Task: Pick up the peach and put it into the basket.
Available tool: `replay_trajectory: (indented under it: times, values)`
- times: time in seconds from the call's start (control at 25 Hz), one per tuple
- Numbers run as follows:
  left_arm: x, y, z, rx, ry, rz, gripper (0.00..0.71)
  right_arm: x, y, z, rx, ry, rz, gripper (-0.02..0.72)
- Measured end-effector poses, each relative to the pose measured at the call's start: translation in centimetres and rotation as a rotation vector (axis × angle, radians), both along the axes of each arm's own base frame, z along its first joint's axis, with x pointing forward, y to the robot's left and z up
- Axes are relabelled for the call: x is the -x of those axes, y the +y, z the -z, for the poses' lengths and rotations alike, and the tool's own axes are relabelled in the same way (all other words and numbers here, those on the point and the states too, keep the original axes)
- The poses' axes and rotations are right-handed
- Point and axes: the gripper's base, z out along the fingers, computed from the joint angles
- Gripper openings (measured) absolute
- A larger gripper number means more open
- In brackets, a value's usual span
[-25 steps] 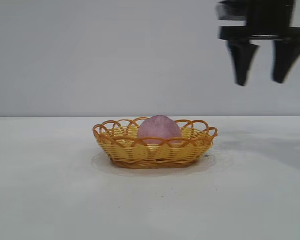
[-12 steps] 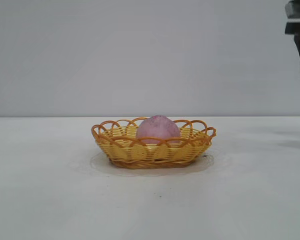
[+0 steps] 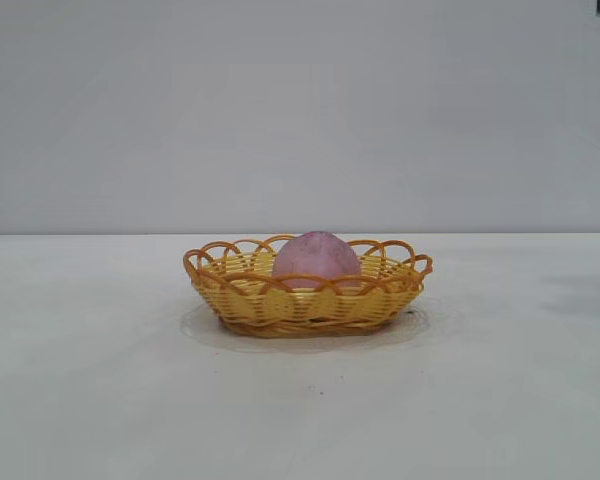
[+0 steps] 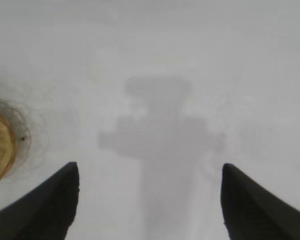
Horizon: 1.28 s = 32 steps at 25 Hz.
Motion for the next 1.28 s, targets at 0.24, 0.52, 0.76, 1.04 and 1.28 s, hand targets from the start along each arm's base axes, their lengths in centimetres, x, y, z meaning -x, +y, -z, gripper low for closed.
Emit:
replay_trajectory:
  times: [0.24,0.52,0.76,1.04,1.28]
  values:
    - [0.0,0.0,0.0,0.000,0.000,0.000,0.577,7.6,-0.6,0.0,-0.014,-0.044,0.010,0.545]
    - [0.0,0.0,0.0,0.000,0.000,0.000,0.577,17.4,-1.5,4.8,-0.060,-0.141,0.059,0.545]
    - [0.0,0.0,0.0,0.002,0.000,-0.001,0.577,23.0,-2.0,10.1,-0.070,-0.232,0.063,0.545]
    - [0.0,0.0,0.0,0.002,0.000,-0.001,0.577,26.7,-2.5,14.3,-0.067,-0.365,0.057,0.545]
    - [0.0,0.0,0.0,0.002,0.000,-0.001,0.577,27.7,-2.7,15.2,-0.057,-0.422,0.061,0.545]
